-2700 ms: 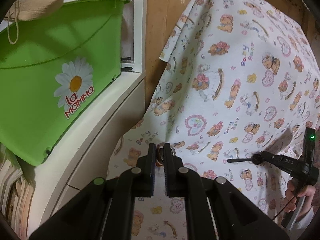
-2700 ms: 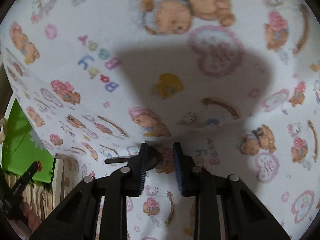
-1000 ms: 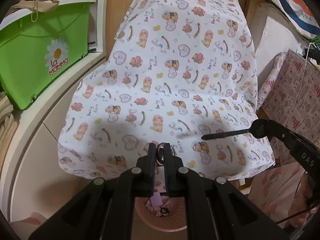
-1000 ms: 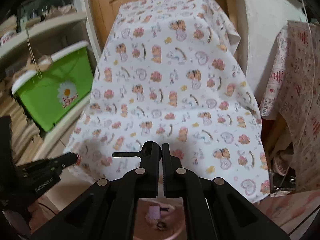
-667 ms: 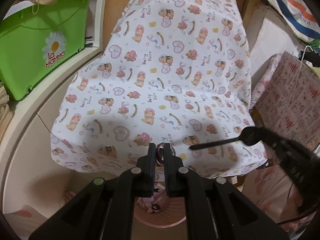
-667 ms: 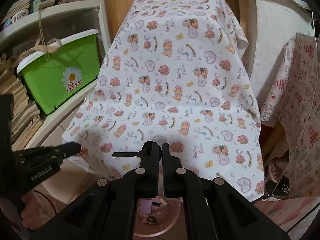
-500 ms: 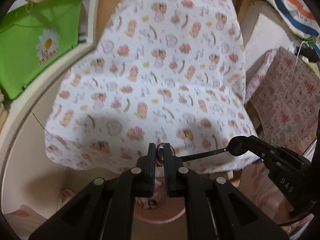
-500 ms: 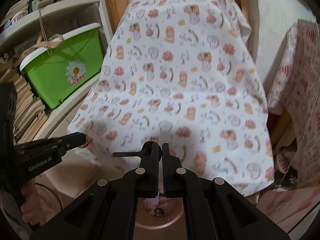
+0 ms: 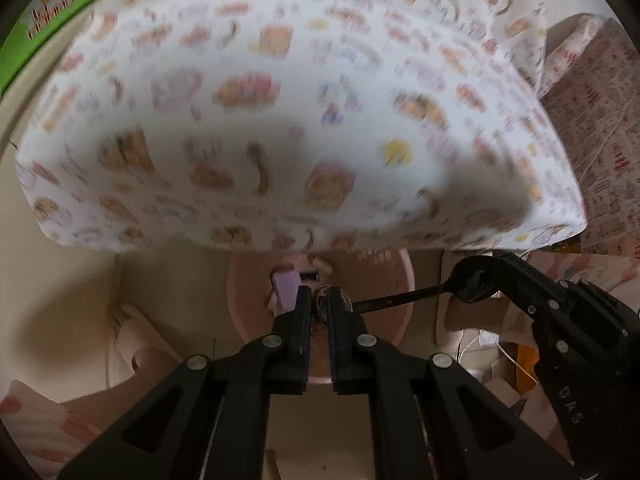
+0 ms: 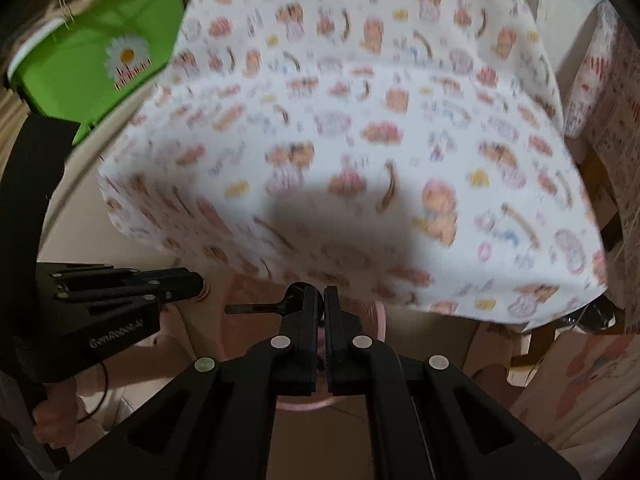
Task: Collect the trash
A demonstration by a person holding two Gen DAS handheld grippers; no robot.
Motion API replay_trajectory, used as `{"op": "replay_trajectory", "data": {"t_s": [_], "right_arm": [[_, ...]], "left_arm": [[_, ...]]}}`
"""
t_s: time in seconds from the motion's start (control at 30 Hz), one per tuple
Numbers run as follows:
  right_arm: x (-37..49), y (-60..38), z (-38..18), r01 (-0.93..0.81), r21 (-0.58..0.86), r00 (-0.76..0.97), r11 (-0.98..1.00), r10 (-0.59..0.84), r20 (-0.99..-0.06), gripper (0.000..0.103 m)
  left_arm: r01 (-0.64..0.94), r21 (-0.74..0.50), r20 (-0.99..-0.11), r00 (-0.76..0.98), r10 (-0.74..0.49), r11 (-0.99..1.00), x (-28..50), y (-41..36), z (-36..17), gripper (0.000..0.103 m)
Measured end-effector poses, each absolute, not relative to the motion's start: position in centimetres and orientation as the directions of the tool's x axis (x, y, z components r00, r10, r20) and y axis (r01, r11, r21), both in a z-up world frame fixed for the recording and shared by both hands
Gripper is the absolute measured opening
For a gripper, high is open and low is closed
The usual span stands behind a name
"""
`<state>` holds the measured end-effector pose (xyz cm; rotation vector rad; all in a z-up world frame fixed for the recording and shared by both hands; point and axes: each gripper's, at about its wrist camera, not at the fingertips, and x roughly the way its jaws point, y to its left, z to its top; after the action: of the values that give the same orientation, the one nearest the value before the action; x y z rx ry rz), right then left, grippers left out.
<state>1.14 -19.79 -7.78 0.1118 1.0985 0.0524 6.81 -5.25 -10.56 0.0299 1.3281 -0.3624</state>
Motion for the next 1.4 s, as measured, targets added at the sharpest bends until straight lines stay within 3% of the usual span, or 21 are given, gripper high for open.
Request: {"op": "replay_trajectory", "data": {"t_s": [0.1,0.47,0.53,0.57,0.6,0.67,0.73,0.8,0.97,1.13,1.27,1.4], "right_arm": [[1.6,-20.1,-10.7,0.058,0.127,0.390,0.990,0.095,-0.916,0.003],[2.3,-20.5,-17.7,0.164,0.152,0.217,0.975,0.114,-0.969,0.003],[2.3,-20.7,-18.2,0.177,0.167,0.195,0.970,0.132,-0.972,0.004],[2.3,-20.9,-18.4,0.184,0.179,0.185,0.966,0.145,-0.972,0.004],[2.2,-21.0,-18.5,0.193,0.189,0.182,0.963,0.154,-0.971,0.005],[2.1,-21.3,-18.4,0.209,0.203,0.184,0.957,0.166,-0.969,0.014],[1.9,-21.7,-17.7,0.218,0.207,0.201,0.954,0.164,-0.966,0.038],[1.7,-21.8,-16.2,0.215,0.200,0.248,0.956,0.145,-0.958,0.055],[1.6,-22.2,-11.7,0.175,0.170,0.378,0.970,0.093,-0.921,0.062],[0.9,-22.6,-6.1,0.139,0.173,0.550,0.975,0.069,-0.833,0.085],[0.1,-22.8,-2.8,0.149,0.132,0.656,0.980,0.002,-0.755,0.086],[-0.2,-23.2,-0.4,0.150,0.099,0.707,0.984,-0.037,-0.706,0.086]], "left_arm": [[0.236,-0.222,-0.956,0.136,-0.259,0.946,7.3,-4.8,-12.5,0.006],[0.194,-0.181,-0.981,0.034,-0.191,0.964,7.6,-4.6,-16.7,0.009],[0.194,-0.162,-0.984,0.046,-0.174,0.968,7.6,-4.6,-16.4,0.027],[0.189,-0.150,-0.985,0.054,-0.162,0.971,7.7,-4.6,-16.2,0.048],[0.182,-0.130,-0.987,0.069,-0.145,0.975,7.7,-4.5,-16.0,0.059],[0.183,-0.099,-0.988,0.096,-0.118,0.978,7.8,-4.5,-15.4,0.060],[0.183,-0.072,-0.986,0.138,-0.098,0.981,7.9,-4.5,-14.3,0.064],[0.188,-0.042,-0.979,0.189,-0.079,0.981,7.8,-4.4,-13.0,0.069],[0.203,-0.013,-0.940,0.331,-0.081,0.979,7.1,-4.1,-8.7,0.077],[0.213,0.027,-0.865,0.494,-0.084,0.977,6.1,-3.3,-4.2,0.088],[0.190,-0.017,-0.776,0.616,-0.133,0.982,5.4,-2.1,-0.7,0.090],[0.178,0.001,-0.711,0.692,-0.124,0.984,4.9,-1.7,1.6,0.102]]}}
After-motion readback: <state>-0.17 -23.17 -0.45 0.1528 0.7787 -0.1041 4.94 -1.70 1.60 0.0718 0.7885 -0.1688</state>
